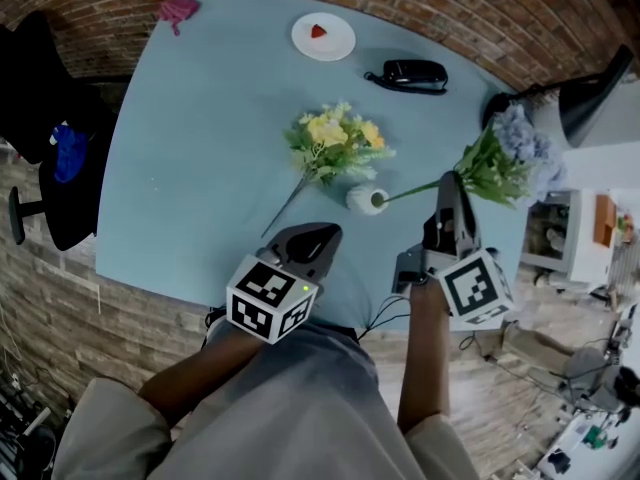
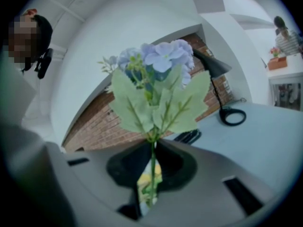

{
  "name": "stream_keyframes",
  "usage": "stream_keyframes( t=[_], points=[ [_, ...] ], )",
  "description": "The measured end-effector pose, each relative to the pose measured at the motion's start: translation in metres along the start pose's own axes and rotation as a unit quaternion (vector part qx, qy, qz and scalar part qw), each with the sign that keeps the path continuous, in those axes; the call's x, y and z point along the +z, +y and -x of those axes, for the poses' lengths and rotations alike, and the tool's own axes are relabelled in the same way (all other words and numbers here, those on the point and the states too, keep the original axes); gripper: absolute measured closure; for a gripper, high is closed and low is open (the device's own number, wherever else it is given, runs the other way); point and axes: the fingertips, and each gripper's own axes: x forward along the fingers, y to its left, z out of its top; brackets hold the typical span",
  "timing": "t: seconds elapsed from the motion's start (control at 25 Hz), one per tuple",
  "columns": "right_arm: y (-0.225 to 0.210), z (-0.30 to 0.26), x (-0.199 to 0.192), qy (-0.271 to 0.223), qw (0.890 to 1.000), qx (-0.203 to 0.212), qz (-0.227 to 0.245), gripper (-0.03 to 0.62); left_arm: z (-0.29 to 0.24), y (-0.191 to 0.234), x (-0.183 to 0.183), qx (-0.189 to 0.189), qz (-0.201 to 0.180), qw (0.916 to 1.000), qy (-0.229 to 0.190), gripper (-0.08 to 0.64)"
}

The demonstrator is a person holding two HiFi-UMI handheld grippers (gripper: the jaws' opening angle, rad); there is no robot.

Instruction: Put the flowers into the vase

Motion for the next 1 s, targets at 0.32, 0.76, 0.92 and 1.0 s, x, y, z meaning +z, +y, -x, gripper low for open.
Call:
stream_keyframes(
  t=[0.32, 0.76, 0.92, 1.0],
  points=[
    [-0.005, -0.010, -0.015, 0.010, 1.000, -0.008, 0.021, 0.545, -0.001, 0.004, -0.002, 0.001, 0.006, 1.0000, 0.004, 0.545],
    [-0.005, -0.012, -0.039, 0.026, 0.998, -0.019, 0.049, 0.545, -0.001, 0.009, -0.003, -0.002, 0.011, 0.9999, 0.009, 0.545],
    [-0.004, -0.013, -0.044, 0.034, 0.997, -0.023, 0.063, 0.546, -0.001, 0.011, -0.003, -0.002, 0.014, 0.9999, 0.009, 0.545],
    [-0.004, -0.013, -0.048, 0.037, 0.997, -0.023, 0.066, 0.545, 0.000, 0.012, -0.003, -0.002, 0.015, 0.9998, 0.009, 0.545]
  ],
)
